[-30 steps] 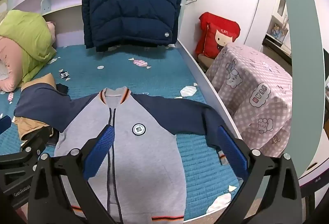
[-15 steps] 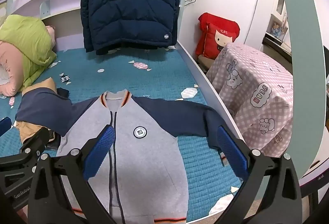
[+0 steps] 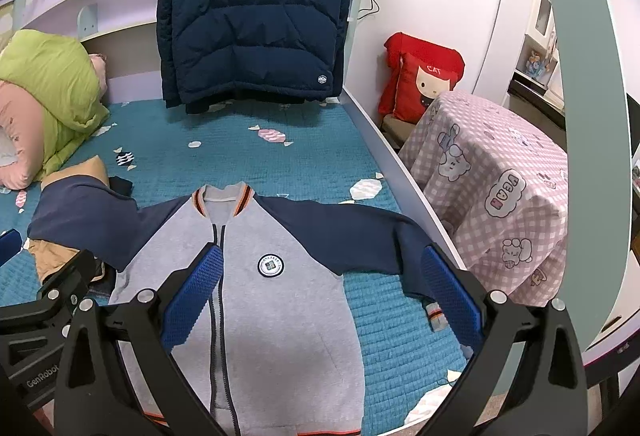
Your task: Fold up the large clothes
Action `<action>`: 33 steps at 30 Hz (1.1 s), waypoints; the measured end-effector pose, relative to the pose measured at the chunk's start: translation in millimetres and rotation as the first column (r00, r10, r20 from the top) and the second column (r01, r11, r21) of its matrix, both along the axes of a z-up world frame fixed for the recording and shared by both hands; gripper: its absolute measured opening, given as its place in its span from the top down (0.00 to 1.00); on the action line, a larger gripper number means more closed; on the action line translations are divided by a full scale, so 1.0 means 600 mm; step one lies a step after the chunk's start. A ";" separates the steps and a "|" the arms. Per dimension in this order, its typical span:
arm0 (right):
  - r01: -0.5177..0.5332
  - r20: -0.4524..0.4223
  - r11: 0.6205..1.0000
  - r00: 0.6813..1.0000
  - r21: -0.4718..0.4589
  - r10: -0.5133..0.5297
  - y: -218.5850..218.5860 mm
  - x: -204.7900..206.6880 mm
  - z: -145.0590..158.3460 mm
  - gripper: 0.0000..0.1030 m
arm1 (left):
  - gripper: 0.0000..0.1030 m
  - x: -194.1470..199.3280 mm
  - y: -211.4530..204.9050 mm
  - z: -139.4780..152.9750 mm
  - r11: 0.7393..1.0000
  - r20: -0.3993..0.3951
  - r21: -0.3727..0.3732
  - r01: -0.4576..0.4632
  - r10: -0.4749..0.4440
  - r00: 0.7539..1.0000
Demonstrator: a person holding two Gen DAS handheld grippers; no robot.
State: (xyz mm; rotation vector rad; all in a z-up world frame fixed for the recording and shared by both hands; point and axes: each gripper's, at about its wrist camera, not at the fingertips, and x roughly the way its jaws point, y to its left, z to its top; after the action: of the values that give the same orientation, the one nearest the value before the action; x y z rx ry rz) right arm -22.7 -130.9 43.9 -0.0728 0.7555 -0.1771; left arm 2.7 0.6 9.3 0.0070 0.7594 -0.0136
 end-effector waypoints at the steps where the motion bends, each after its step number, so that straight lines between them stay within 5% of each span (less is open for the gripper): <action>1: 0.000 0.000 1.000 1.000 0.001 0.000 0.000 0.001 0.000 0.07 | 0.05 -0.001 0.000 -0.001 1.000 0.001 -0.001 0.000 0.000 1.000; 33: -0.002 -0.011 1.000 1.000 0.015 0.002 -0.004 0.001 -0.008 0.07 | 0.05 0.001 -0.003 -0.003 1.000 -0.001 0.000 -0.003 0.003 1.000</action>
State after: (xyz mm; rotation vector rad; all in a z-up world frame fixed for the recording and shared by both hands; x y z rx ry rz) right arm -22.0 -133.3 39.0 -0.0602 0.7674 -0.1691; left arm 3.2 -1.1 7.5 0.0062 0.7606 -0.0109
